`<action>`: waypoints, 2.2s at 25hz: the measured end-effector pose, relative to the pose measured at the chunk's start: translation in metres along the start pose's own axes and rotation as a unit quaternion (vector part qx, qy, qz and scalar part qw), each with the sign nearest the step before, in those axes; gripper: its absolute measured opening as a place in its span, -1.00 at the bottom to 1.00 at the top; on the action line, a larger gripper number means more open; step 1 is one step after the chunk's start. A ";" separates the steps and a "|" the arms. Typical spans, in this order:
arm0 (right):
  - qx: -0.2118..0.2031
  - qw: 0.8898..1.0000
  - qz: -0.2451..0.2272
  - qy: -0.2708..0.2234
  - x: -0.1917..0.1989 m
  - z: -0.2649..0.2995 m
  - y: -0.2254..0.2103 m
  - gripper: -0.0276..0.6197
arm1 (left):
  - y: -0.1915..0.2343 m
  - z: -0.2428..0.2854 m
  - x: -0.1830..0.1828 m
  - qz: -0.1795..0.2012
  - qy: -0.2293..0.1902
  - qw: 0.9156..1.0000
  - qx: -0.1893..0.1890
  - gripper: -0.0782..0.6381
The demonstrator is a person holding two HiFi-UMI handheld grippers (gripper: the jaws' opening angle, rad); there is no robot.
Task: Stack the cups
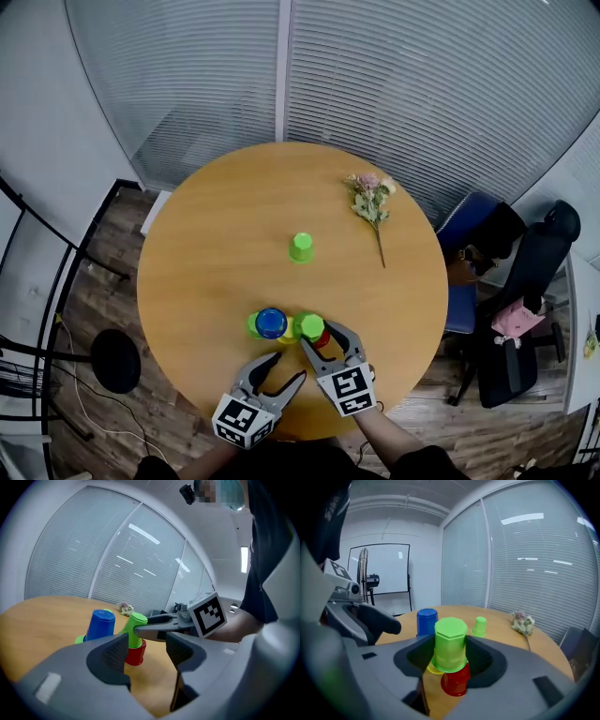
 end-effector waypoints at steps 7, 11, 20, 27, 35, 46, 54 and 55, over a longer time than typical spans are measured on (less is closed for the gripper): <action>0.000 1.000 -0.004 0.005 0.004 0.004 0.008 -0.26 | -0.001 -0.012 0.003 0.006 -0.004 1.000 -0.004 -0.07; -0.011 1.000 0.001 0.005 0.001 0.006 0.008 -0.26 | 0.001 -0.016 0.001 0.007 -0.010 1.000 -0.013 -0.07; -0.027 0.998 0.020 -0.055 -0.034 -0.015 -0.001 -0.18 | 0.008 -0.019 -0.032 0.029 -0.044 0.999 -0.014 -0.07; -0.011 0.997 0.028 -0.076 -0.062 -0.011 -0.033 -0.18 | 0.034 -0.004 -0.087 0.081 -0.069 0.994 -0.015 -0.07; 0.006 0.996 0.042 -0.074 -0.067 0.015 -0.075 -0.18 | 0.087 0.050 -0.137 0.117 -0.041 0.992 0.002 -0.07; 0.009 0.994 0.096 -0.043 -0.040 0.049 -0.103 -0.18 | 0.167 0.163 -0.140 0.133 0.061 0.988 0.048 -0.02; 0.013 0.991 0.135 -0.020 -0.019 0.066 -0.107 -0.18 | 0.197 0.225 -0.109 0.150 0.127 0.977 0.085 0.01; 0.016 0.990 0.138 -0.018 -0.017 0.067 -0.109 -0.18 | 0.200 0.231 -0.105 0.152 0.135 0.975 0.086 0.01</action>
Point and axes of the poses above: the fingertips, and each gripper's own axes: z forward along the fingers, y to its left, x out of its underside, the point moved 10 cm from there along -z, backward along the fingers, and after that the axes turned 6 degrees about -z, right-handed, at the moved point
